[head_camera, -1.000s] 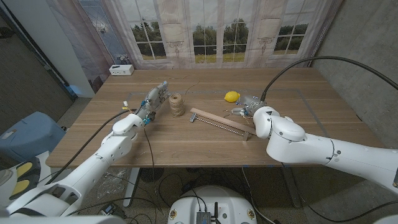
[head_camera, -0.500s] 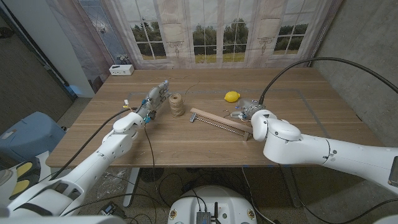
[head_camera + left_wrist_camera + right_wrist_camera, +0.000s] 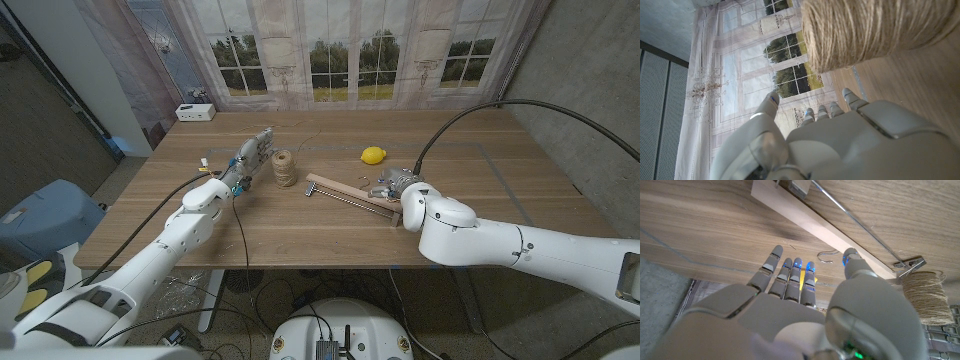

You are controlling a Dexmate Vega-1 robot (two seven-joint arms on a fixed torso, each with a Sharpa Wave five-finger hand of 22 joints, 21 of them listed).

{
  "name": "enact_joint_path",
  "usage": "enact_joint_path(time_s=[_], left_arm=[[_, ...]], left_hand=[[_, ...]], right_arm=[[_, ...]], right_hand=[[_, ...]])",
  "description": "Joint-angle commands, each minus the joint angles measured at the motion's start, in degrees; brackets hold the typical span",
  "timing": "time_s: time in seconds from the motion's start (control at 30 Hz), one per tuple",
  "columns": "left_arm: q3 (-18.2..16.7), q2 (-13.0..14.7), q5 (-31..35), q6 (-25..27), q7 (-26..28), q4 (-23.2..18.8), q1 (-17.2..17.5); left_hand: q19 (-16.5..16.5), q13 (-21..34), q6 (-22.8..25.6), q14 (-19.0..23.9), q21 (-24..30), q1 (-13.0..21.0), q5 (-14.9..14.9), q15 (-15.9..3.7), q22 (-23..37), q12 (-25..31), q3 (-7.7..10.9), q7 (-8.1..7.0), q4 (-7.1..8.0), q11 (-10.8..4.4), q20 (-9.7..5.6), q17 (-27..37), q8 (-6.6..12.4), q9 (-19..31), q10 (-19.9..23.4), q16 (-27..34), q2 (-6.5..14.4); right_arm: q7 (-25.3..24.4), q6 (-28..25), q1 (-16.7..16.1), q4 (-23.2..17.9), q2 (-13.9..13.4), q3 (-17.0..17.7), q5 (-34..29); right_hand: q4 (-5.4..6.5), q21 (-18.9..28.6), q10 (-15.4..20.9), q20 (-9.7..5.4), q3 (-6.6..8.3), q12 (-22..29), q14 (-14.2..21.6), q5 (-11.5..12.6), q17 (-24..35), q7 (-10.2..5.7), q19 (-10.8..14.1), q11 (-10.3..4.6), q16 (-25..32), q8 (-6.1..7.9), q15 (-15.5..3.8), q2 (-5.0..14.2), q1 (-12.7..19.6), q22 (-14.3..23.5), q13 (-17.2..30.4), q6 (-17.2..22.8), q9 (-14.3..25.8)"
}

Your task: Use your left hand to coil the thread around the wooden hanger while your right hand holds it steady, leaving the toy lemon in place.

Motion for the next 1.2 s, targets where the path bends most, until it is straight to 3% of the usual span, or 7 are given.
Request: enact_joint_path(time_s=[0.03,0.27,0.37,0.57,0.7,1.0,1.2], left_arm=[[0.13,0.12,0.07,0.45,-0.4,0.1,-0.44],[0.09,0.11,0.05,0.32,-0.5,0.13,-0.42],[0.03,0.2,0.04,0.4,-0.33,-0.08,-0.3],[-0.06,0.25,-0.04,0.37,-0.28,-0.19,-0.17],[-0.16,0.24,-0.08,0.24,-0.22,-0.2,-0.13],[-0.4,0.41,-0.19,0.29,0.16,-0.53,0.15],[-0.42,0.31,-0.29,0.26,-0.06,-0.13,-0.07]], left_hand=[[0.11,0.2,0.51,-0.32,-0.34,-0.51,0.25,0.21,0.21,0.39,0.02,-0.02,-0.34,0.31,0.28,0.31,0.27,0.25,-0.2,0.26,-0.04],[0.14,0.2,0.59,-0.3,-0.38,-0.61,0.25,0.12,0.21,0.4,-0.03,-0.1,-0.32,0.37,0.26,0.32,0.29,0.25,-0.18,0.27,-0.1],[0.13,0.2,0.6,-0.31,-0.41,-0.67,0.24,0.11,0.21,0.39,-0.05,-0.12,-0.3,0.38,0.29,0.33,0.28,0.25,-0.19,0.27,-0.13],[0.2,0.2,0.75,-0.3,-0.42,-0.8,0.23,0.16,0.22,0.4,-0.12,-0.11,-0.27,0.29,0.28,0.34,0.32,0.25,-0.16,0.28,-0.21],[0.22,0.2,0.77,-0.31,-0.45,-0.96,0.23,0.13,0.22,0.4,-0.2,-0.16,-0.21,0.14,0.35,0.37,0.31,0.25,-0.15,0.29,-0.29],[0.23,0.2,0.84,-0.27,-0.51,-1.26,0.22,0.11,0.22,0.43,-0.33,-0.18,-0.06,0.02,0.5,0.42,0.3,0.25,-0.07,0.33,-0.37],[0.29,0.2,0.88,-0.24,-0.54,-1.48,0.23,0.05,0.23,0.44,-0.42,-0.22,0.04,0.1,0.54,0.43,0.29,0.25,-0.04,0.35,-0.43]], right_arm=[[5.57,-0.12,-1.32,2.92,1.86,-1.16,-7.87],[19.69,-0.12,-5.7,6.7,5.05,1.02,-25.47],[23.92,-0.12,-6.29,8.08,5.84,1.32,-29.74],[25.86,-0.12,-6.4,10.22,6.78,1.06,-32.49],[26.91,-0.12,-6.45,12.18,7.78,0.61,-35.21],[31.65,-0.12,-5.08,15.87,8.84,-0.63,-38.01],[37.29,-0.12,-5.77,20.7,11.48,-0.78,-46.49]], right_hand=[[-1.09,-0.06,0.65,0.27,0.38,0.42,0.68,0.64,-0.11,-0.32,0.57,-0.36,0.43,0.35,-0.7,-0.21,1.85,0.1,0.16,0.97,0.11],[-2.12,0.03,1.04,0.41,1.02,0.42,1.07,1.03,-0.52,-0.78,1.34,-0.92,0.27,0.44,-1.21,-0.48,4.36,0.09,0.1,1.81,0.11],[-2.24,0.02,1.14,0.42,1.11,0.44,1.08,1.1,-0.59,-0.84,1.42,-0.99,0.21,0.48,-1.26,-0.57,4.77,0.08,0.09,2.03,0.11],[-2.28,0.01,1.26,0.12,1.27,0.43,1.24,1.24,-0.69,-1.1,1.63,-1.11,0.19,0.56,-1.36,-0.62,5.63,0.08,0.06,2.54,0.11],[-2.53,0.1,2.17,-0.17,2.04,0.66,1.81,1.62,-0.89,-1.64,2.39,-1.7,0.23,0.71,-2.07,-0.24,8.15,0.07,0.01,3.66,0.1],[-2.77,0.02,2.94,-0.15,2.35,0.76,2.85,2.03,-1.39,-2.51,3.01,-2.68,0.19,0.73,-2.95,-1.66,11.77,0.05,-0.09,4.98,0.08],[-2.5,0.06,4.78,-1.11,3.37,1.08,4.76,2.84,-1.41,-3.88,4.28,-4.04,0.8,1.07,-4.99,-1.38,18.09,0.05,-0.22,7.79,0.09]])
